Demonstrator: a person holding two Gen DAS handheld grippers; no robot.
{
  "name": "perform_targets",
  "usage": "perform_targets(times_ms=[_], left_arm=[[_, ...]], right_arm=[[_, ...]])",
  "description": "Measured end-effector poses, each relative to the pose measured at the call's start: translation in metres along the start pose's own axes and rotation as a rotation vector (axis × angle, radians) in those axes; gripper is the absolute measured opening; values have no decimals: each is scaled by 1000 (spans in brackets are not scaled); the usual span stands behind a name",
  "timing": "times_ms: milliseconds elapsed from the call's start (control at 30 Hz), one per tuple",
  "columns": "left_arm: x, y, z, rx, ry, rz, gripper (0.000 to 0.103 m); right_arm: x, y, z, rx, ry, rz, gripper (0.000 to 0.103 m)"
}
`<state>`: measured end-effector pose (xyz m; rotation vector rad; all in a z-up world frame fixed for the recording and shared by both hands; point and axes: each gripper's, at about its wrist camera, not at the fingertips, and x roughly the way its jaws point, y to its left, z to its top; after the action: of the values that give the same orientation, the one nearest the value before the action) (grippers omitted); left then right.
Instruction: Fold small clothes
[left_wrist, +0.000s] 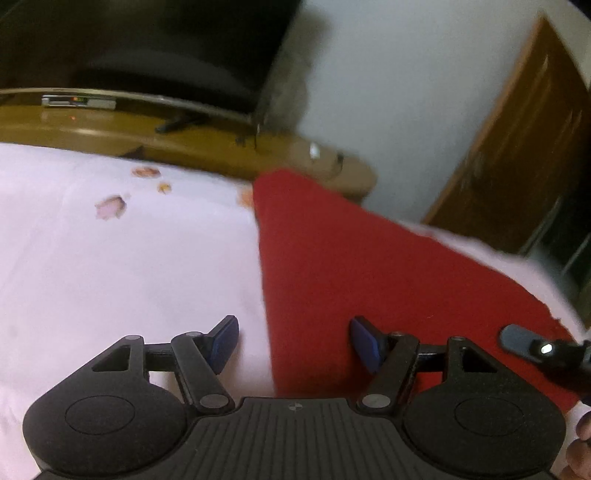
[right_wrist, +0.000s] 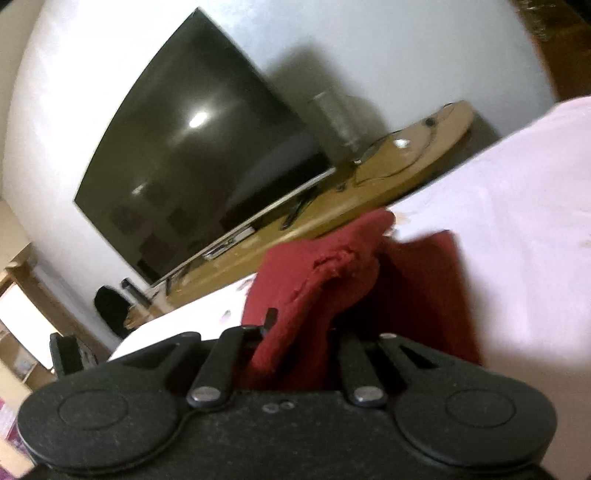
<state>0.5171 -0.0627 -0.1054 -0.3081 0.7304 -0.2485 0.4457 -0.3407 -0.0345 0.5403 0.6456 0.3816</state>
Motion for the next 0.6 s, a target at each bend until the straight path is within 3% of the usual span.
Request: perform_targets(times_ms=[100, 167, 333, 433, 533, 600], left_arm=[[10, -1, 2, -31, 49, -15, 67], [7, -2, 5, -20, 47, -17, 67], [-6, -4, 8, -11, -23, -33, 67], [9, -9, 5, 23, 31, -15, 67], [18, -9, 3, 15, 61, -33, 68], [17, -10, 7, 31, 67, -31, 68]], right_arm=[[22, -39, -18, 107, 101, -121, 10], [23, -59, -24, 205, 93, -72, 10], [6, -43, -16, 159, 34, -43, 10], [3, -44, -12, 152, 13, -31, 10], [21, -61, -23, 167, 74, -101, 10], [26, -74, -33, 219, 62, -71, 9]])
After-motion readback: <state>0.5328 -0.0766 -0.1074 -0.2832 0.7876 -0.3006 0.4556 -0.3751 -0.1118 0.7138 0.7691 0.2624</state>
